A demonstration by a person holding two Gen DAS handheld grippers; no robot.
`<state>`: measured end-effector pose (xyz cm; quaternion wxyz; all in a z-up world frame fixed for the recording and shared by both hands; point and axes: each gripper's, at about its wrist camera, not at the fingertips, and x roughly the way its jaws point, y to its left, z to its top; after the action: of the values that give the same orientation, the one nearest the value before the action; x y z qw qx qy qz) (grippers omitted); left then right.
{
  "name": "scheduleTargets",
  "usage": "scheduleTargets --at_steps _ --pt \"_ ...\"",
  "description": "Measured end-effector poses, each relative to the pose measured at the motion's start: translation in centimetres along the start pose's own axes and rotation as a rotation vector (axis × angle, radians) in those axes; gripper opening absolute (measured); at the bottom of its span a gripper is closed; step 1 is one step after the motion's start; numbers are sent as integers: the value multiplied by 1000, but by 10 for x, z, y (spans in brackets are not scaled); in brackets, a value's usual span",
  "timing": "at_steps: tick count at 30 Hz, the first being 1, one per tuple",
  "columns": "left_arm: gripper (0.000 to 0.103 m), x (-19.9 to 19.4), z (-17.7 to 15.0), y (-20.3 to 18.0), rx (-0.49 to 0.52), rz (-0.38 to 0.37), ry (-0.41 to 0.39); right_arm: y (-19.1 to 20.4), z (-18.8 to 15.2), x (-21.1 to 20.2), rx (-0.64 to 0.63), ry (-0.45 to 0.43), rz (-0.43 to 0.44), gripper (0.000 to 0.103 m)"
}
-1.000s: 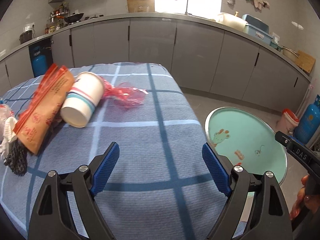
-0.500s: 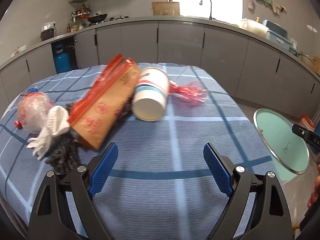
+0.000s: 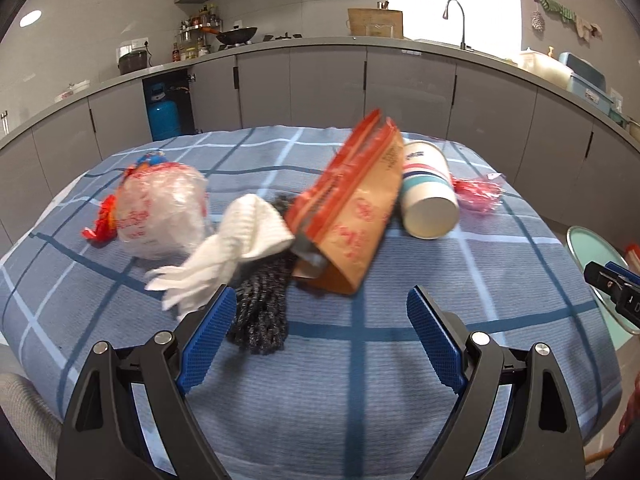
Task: Collect trash
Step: 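Move both tools back to the table, left tool toward the white tissue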
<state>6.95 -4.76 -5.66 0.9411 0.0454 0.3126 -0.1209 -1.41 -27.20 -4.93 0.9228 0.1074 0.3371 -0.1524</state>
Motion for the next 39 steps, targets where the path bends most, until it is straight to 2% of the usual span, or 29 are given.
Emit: scheduleTargets --at_steps 11,16,19,24,28,29,31,33,34,36,37,38,39 --pt "86 -11 -2 70 -46 55 -24 63 -6 11 -12 43 76 51" --pt "86 -1 3 99 -55 86 -9 95 -6 14 -30 53 110 51" --pt "86 6 5 111 -46 75 12 110 -6 13 -40 54 123 53" --pt "85 21 5 120 -1 15 56 136 -7 11 -22 72 166 56" --pt "84 31 6 124 47 -44 76 164 -12 10 -59 86 182 56" --pt "79 33 6 125 60 -54 79 168 -13 10 -70 84 179 56" --pt "77 38 6 125 73 -96 95 178 -14 9 -88 80 173 56" --pt "65 42 3 124 90 -100 105 183 -15 11 -90 86 174 56" --pt "61 45 1 124 98 -111 113 186 -16 12 -90 91 173 56" --pt "42 45 -3 122 111 -147 121 189 -18 14 -89 98 170 56" --pt "38 43 -6 121 121 -150 109 192 -19 15 -87 103 170 56" --pt "23 41 -8 120 132 -147 102 191 -19 16 -86 108 172 56" --pt "13 39 -11 120 138 -149 99 194 -20 17 -86 111 174 56"
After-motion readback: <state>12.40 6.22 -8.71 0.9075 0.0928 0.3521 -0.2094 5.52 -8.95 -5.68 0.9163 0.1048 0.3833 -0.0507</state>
